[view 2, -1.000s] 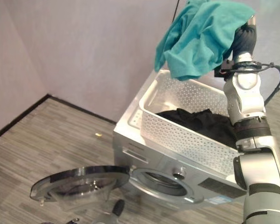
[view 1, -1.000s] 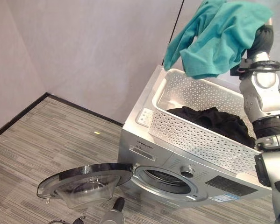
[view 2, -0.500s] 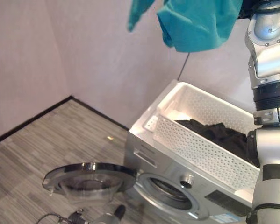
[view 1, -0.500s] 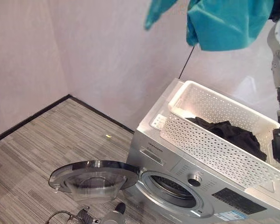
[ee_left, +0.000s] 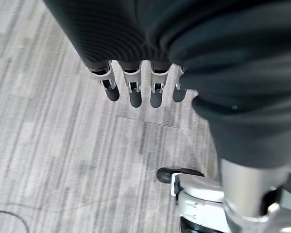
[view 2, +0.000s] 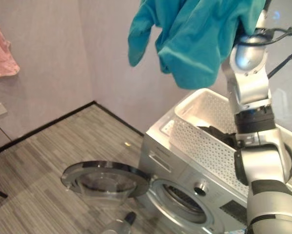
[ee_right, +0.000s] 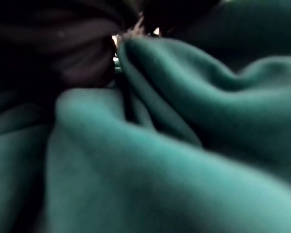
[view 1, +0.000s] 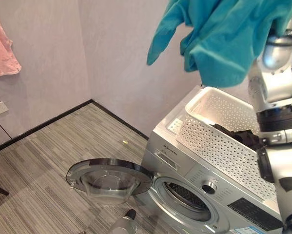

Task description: Grab the laundry basket,head to the washer,open it,put in the laundry and shut it.

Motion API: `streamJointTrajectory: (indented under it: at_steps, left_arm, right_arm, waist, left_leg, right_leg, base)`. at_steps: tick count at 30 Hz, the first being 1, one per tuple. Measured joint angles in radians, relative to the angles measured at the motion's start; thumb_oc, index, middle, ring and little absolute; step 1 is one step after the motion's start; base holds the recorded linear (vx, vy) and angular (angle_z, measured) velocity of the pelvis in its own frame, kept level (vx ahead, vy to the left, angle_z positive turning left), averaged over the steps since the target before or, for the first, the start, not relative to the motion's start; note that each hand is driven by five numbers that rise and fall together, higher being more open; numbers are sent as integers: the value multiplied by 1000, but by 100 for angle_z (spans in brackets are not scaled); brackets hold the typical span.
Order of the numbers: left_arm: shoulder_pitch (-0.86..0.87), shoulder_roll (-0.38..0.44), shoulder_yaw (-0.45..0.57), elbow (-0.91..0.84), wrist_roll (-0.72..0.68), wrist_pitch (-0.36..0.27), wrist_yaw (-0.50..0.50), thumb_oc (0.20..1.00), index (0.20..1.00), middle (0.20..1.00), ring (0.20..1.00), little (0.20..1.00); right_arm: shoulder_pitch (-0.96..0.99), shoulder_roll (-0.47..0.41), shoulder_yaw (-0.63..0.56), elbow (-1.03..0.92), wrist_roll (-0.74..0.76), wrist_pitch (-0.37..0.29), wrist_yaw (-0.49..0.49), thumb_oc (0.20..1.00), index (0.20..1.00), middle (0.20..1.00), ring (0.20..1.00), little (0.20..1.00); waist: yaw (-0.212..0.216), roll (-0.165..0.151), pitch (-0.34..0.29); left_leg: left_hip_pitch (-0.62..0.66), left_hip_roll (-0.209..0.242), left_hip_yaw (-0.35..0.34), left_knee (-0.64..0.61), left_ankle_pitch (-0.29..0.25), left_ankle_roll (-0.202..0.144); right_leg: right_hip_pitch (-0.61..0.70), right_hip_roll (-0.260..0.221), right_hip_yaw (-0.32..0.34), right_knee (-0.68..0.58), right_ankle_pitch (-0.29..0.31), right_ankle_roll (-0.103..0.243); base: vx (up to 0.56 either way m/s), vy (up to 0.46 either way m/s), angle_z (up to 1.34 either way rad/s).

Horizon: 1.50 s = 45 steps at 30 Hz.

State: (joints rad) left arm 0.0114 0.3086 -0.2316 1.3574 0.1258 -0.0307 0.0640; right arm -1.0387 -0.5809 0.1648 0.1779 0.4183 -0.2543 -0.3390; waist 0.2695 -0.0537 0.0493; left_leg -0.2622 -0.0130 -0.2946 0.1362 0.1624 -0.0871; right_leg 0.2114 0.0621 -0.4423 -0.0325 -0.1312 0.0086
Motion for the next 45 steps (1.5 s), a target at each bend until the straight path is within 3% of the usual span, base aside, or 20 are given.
streamJointTrajectory:
  at_steps: [3, 4, 6, 8, 9, 10, 12, 14, 15, 16, 22, 24, 28, 31, 34, 35, 36, 38, 43, 45]
  left_arm:
    - [6, -1, 26, -2, 2, 15, 0, 1000, 1000, 1000, 1000, 1000]
    - [8, 0, 42, -6, 4, 14, 1, 1000, 1000, 1000, 1000, 1000]
    - [23, 3, 65, 1, 11, 19, 1, 1000, 1000, 1000, 1000, 1000]
    - [25, -6, 67, 6, 12, 22, -1, 1000, 1000, 1000, 1000, 1000]
    - [16, -11, 83, 8, 13, 25, -1, 1000, 1000, 1000, 1000, 1000]
    - [8, -22, 89, 16, 20, 27, -3, 1000, 1000, 1000, 1000, 1000]
    - [-11, -43, 96, 26, 47, 27, -5, 1000, 1000, 1000, 1000, 1000]
    - [-35, -53, 91, 27, 51, 26, -8, 1000, 1000, 1000, 1000, 1000]
    - [-34, -57, 75, 26, 63, 26, -7, 1000, 1000, 1000, 1000, 1000]
    - [-34, -50, 57, 21, 76, 25, -7, 1000, 1000, 1000, 1000, 1000]
    - [-56, -35, 34, -14, 89, 7, -5, 1000, 1000, 1000, 1000, 1000]
    - [-50, -35, 33, -15, 90, -6, 1, 1000, 1000, 1000, 1000, 1000]
    - [-7, -38, 65, -5, 92, -22, -3, 1000, 1000, 1000, 1000, 1000]
    - [23, -25, 108, -3, 107, -34, -10, 1000, 1000, 1000, 1000, 1000]
    - [46, 27, 143, -7, 120, -53, -23, 1000, 1000, 1000, 1000, 1000]
    - [41, 49, 151, -5, 121, -58, -29, 1000, 1000, 1000, 1000, 1000]
    - [34, 63, 150, 3, 122, -58, -32, 1000, 1000, 1000, 1000, 1000]
    - [40, 57, 151, 8, 121, -61, -38, 1000, 1000, 1000, 1000, 1000]
    - [30, -14, 143, 25, 119, -55, -41, 1000, 1000, 1000, 1000, 1000]
    - [35, 8, 128, -27, 117, -62, -45, 1000, 1000, 1000, 1000, 1000]
  right_arm:
    - [62, 19, -1, -96, 22, -10, 18, 200, 200, 200, 200, 200]
    - [125, 24, -3, -184, 34, -12, 33, 200, 200, 200, 200, 200]
    - [260, 78, -1, -296, 37, -19, 59, 200, 200, 200, 200, 200]
    - [328, 88, 1, -342, 40, -12, 82, 200, 200, 200, 200, 200]
    - [428, 94, -13, -423, 47, -11, 109, 200, 200, 200, 200, 200]
    - [496, 91, -28, -477, 72, -10, 142, 200, 200, 200, 200, 200]
    - [602, 101, -60, -531, 105, -11, 175, 200, 200, 200, 200, 200]
    - [690, 107, -89, -565, 125, -10, 192, 200, 200, 200, 200, 200]
    - [760, 110, -124, -589, 132, -10, 211, 200, 200, 200, 200, 200]
    - [766, 113, -127, -592, 144, -11, 215, 200, 200, 200, 200, 200]
    - [936, 149, -184, -613, 169, -7, 277, 200, 200, 200, 200, 200]
    - [1032, 166, -183, -645, 194, -7, 328, 200, 200, 200, 200, 200]
    - [1213, 158, -232, -681, 280, -5, 423, 200, 200, 200, 200, 200]
    - [1352, 132, -254, -662, 434, 1, 515, 200, 200, 200, 200, 200]
    - [1510, -1, -204, -611, 592, 107, 670, 200, 200, 200, 200, 200]
    - [1544, 34, -211, -542, 611, 138, 729, 200, 200, 200, 200, 200]
    - [1554, 141, -240, -412, 640, 143, 759, 200, 200, 200, 200, 200]
    - [1507, 305, -304, -174, 730, 139, 722, 200, 200, 200, 200, 200]
    - [1469, 268, -258, -5, 764, 154, 718, 200, 200, 200, 200, 200]
    - [1485, 248, -141, 10, 741, 175, 719, 200, 200, 200, 200, 200]
  waist:
    - [-17, 32, 37]
    - [-22, 39, 48]
    - [-46, -9, 81]
    - [-68, -22, 90]
    - [-89, -37, 92]
    - [-120, -29, 95]
    - [-177, -6, 97]
    - [-193, -7, 97]
    - [-232, -1, 90]
    - [-245, -5, 85]
    - [-250, -12, 66]
    - [-241, -15, 64]
    - [-257, -2, 63]
    - [-283, -23, 61]
    - [-286, -41, 58]
    - [-283, -59, 52]
    - [-287, -68, 51]
    - [-293, -66, 51]
    - [-306, -2, 107]
    - [-308, -54, 133]
  left_leg:
    - [-5, 46, 38, -4, 1, -11]
    - [-19, 89, 124, -4, -11, -23]
    - [-18, 105, 204, 74, -34, -33]
    - [-2, 89, 192, 165, -74, -43]
    - [11, 89, 238, 214, -157, -22]
    - [26, 107, 299, 230, -208, 0]
    - [77, 112, 325, 191, -265, 21]
    - [85, 106, 366, 185, -275, 34]
    - [89, 80, 392, 168, -270, 66]
    - [89, 67, 396, 169, -272, 72]
    - [92, 6, 414, 138, -261, 109]
    - [89, -1, 437, 140, -267, 130]
    - [89, 1, 476, 144, -277, 147]
    - [103, 5, 508, 130, -279, 149]
    - [125, 17, 517, 114, -281, 157]
    - [142, 18, 515, 89, -281, 157]
    - [147, 20, 504, 78, -281, 157]
    - [148, 33, 499, 59, -281, 157]
    - [98, 85, 502, 103, -275, 146]
    - [47, 78, 489, 189, -275, 145]
  right_leg:
    - [-8, 27, -1, 17, 5, -28]
    - [-17, 34, -6, 30, 1, -44]
    - [-21, -7, 0, 31, 15, -72]
    - [-47, -30, 19, 43, 22, -71]
    - [-64, -58, 16, 52, 40, -58]
    - [-74, -71, 6, 63, 47, -45]
    - [-76, -93, -10, 78, 45, -32]
    - [-78, -120, -9, 92, 45, -16]
    - [-82, -139, 1, 101, 40, 14]
    - [-92, -156, 9, 102, 39, 18]
    - [-142, -224, 71, 138, 31, 29]
    - [-162, -241, 91, 163, 40, 63]
    - [-190, -255, 135, 187, 49, 91]
    - [-213, -260, 169, 218, 61, 107]
    - [-238, -256, 186, 284, 63, 105]
    - [-256, -257, 186, 308, 65, 103]
    - [-265, -250, 191, 335, 71, 102]
    - [-291, -250, 212, 327, 56, 102]
    - [-356, -308, 215, 235, 80, 140]
    - [-326, -350, 225, 233, 33, 151]
  base:
    - [-170, -13, 5]
    - [-130, -3, 7]
    - [-198, 14, -20]
    - [-119, 41, -29]
    - [-83, 97, -2]
    - [-75, 144, 19]
    - [38, 176, 25]
    - [47, 211, 6]
    - [22, 226, 4]
    - [39, 371, 1]
    - [8, 196, 1]
    - [8, 240, -19]
    - [23, 184, -32]
    - [13, 165, -42]
    - [44, 52, -23]
    - [71, 30, -1]
    - [83, 19, 3]
    - [33, -54, -1]
    - [65, -151, -17]
    - [-12, -79, 34]
